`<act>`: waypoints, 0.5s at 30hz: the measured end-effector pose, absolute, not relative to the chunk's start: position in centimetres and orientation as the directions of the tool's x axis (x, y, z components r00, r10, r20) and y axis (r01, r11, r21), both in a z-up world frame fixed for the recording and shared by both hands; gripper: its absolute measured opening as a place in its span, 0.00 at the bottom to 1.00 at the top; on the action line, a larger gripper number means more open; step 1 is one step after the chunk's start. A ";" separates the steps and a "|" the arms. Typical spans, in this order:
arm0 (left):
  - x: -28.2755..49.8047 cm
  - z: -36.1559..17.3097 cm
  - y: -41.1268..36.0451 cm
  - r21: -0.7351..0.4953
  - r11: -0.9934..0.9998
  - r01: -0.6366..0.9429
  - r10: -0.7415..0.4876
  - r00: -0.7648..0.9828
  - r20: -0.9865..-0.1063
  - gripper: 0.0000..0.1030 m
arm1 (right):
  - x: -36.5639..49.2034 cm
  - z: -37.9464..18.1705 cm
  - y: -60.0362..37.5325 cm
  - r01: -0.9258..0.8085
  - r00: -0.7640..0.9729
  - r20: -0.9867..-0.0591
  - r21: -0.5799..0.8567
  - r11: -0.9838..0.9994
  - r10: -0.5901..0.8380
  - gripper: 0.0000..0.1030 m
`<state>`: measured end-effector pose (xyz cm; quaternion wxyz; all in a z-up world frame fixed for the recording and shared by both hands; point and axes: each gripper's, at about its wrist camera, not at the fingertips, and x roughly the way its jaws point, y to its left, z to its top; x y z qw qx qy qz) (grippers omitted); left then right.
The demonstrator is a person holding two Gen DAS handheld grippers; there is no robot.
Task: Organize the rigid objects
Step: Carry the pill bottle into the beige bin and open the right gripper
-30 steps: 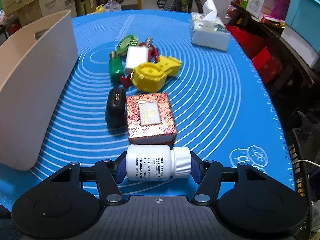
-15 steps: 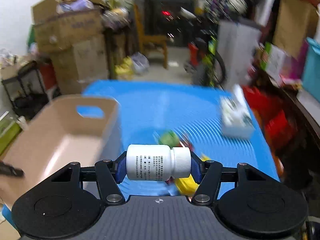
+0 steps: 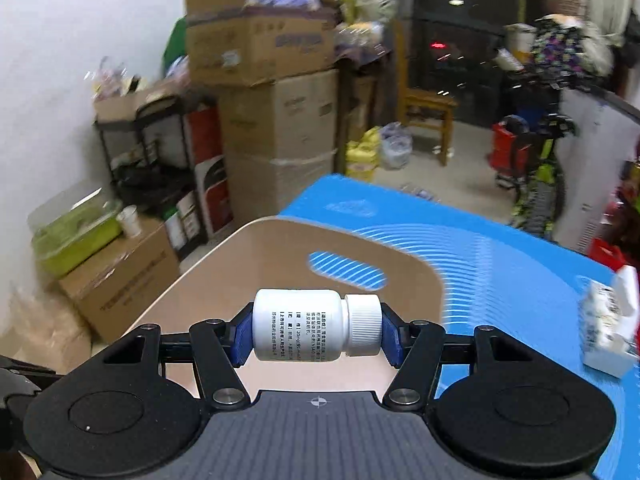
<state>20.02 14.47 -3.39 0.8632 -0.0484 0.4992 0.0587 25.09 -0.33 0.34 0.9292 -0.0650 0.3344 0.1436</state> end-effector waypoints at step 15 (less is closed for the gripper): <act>20.0 -3.5 14.4 -0.029 0.988 -0.151 0.049 0.491 -0.870 0.11 | 26.9 -7.4 4.7 -0.358 0.436 -0.894 -0.073 0.931 0.098 0.62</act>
